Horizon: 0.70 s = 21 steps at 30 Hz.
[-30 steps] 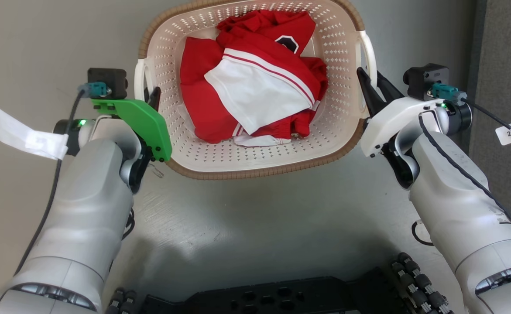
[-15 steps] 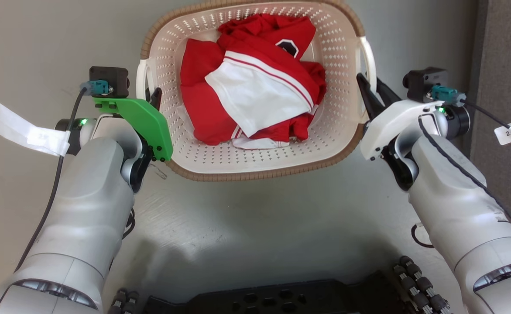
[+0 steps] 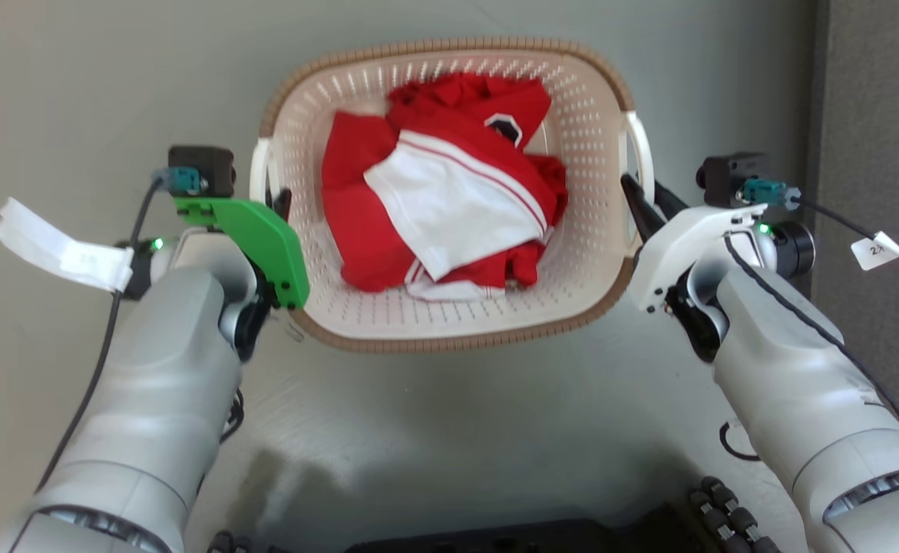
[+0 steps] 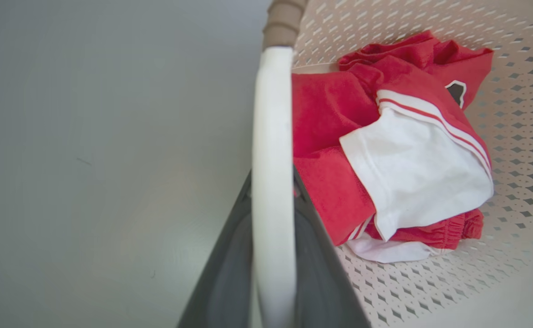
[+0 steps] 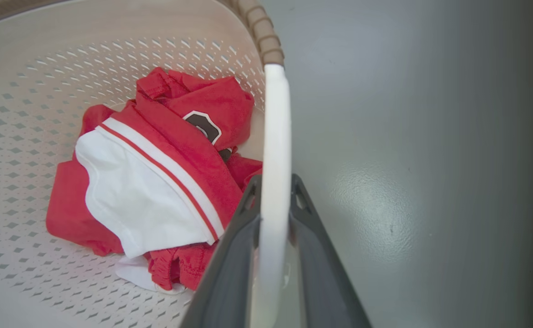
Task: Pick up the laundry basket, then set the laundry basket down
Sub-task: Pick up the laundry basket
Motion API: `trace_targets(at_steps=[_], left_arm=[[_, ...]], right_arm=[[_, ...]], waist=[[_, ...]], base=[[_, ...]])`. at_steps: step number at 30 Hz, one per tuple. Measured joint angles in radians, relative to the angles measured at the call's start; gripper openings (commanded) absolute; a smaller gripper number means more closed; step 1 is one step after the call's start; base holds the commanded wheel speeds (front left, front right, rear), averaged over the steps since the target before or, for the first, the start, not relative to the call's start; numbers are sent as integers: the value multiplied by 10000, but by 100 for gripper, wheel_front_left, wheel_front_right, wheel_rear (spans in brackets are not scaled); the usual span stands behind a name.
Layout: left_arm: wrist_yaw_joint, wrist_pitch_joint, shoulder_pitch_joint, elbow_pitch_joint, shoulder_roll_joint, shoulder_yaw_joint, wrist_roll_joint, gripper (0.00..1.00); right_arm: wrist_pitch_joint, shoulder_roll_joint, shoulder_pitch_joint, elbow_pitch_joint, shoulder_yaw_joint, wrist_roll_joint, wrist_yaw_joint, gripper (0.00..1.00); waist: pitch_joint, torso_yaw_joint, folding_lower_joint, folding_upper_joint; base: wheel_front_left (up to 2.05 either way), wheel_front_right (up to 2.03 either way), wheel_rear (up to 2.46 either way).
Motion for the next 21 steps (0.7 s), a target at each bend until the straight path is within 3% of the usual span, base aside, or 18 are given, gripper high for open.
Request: trace_targets(at_steps=[21], left_arm=[[0, 759, 1131, 142, -6, -522, -1131, 0]], right_arm=[[1012, 75, 918, 456, 767, 1053, 23, 0]], waist=[[-1745, -235, 0, 0]], base=[[0, 0, 0]])
